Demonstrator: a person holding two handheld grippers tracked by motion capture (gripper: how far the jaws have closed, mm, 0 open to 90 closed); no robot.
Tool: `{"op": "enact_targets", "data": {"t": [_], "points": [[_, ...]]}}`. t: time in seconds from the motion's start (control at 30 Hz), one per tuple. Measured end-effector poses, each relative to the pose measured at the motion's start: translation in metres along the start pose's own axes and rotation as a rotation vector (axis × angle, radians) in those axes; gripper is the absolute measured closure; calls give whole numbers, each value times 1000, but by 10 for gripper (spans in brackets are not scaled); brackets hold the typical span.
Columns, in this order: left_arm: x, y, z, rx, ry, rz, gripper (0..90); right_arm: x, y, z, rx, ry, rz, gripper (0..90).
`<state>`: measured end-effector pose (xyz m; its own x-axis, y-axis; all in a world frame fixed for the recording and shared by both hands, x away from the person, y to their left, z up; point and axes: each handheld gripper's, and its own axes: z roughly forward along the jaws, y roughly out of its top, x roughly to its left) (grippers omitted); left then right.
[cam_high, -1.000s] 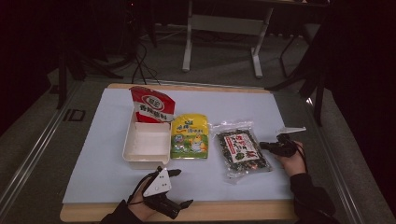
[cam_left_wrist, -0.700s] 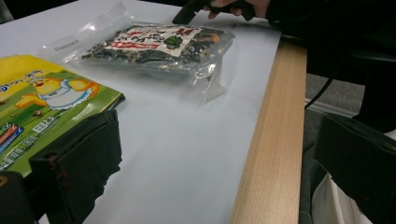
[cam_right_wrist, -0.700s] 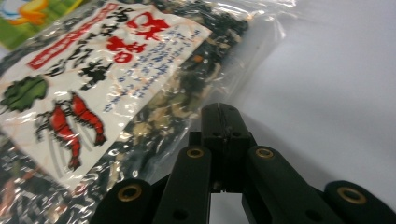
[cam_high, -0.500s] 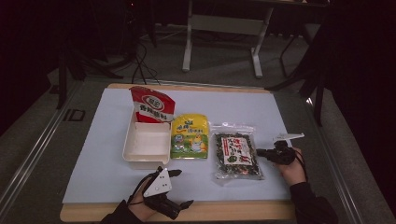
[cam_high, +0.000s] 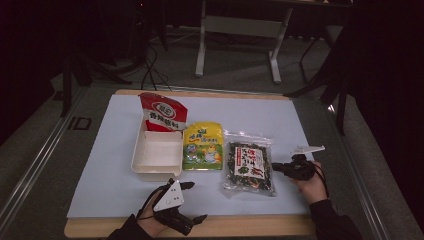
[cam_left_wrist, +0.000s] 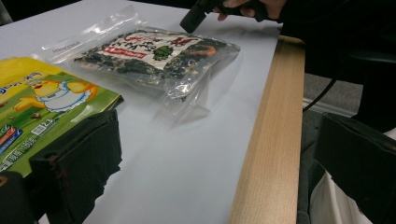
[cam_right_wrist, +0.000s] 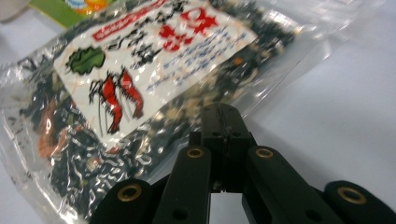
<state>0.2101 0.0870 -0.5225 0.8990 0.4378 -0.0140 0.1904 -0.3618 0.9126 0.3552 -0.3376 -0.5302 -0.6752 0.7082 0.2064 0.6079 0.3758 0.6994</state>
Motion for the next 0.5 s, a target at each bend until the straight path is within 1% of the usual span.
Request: {"op": "enact_targets", "data": {"t": [0.03, 0.17, 0.2, 0.3, 0.33, 0.4, 0.43, 0.47, 0.5], "points": [[0, 0, 0, 0, 0, -1, 23, -1, 5, -1, -10, -3, -2, 900], [0, 0, 0, 2, -2, 1, 23, -1, 11, 0, -21, -13, -12, 900], [0, 0, 0, 2, -2, 2, 23, -4, 16, 2, -32, -16, -12, 900], [0, 0, 0, 2, -1, 2, 23, -5, 17, 3, -31, -22, -14, 900], [0, -1, 0, 3, -1, 1, 24, -8, 22, 6, -33, -36, -22, 900], [0, -1, 0, 4, 0, 2, 23, -9, 24, 6, -35, -45, -28, 900], [0, -1, 1, 3, -1, 1, 23, -13, 30, 6, -41, -64, -27, 845], [0, -1, 1, 4, -1, 1, 23, -16, 32, 6, -49, -61, -23, 805], [0, -1, 1, 4, -1, 1, 23, -18, 36, 6, -56, -69, -21, 780]]}}
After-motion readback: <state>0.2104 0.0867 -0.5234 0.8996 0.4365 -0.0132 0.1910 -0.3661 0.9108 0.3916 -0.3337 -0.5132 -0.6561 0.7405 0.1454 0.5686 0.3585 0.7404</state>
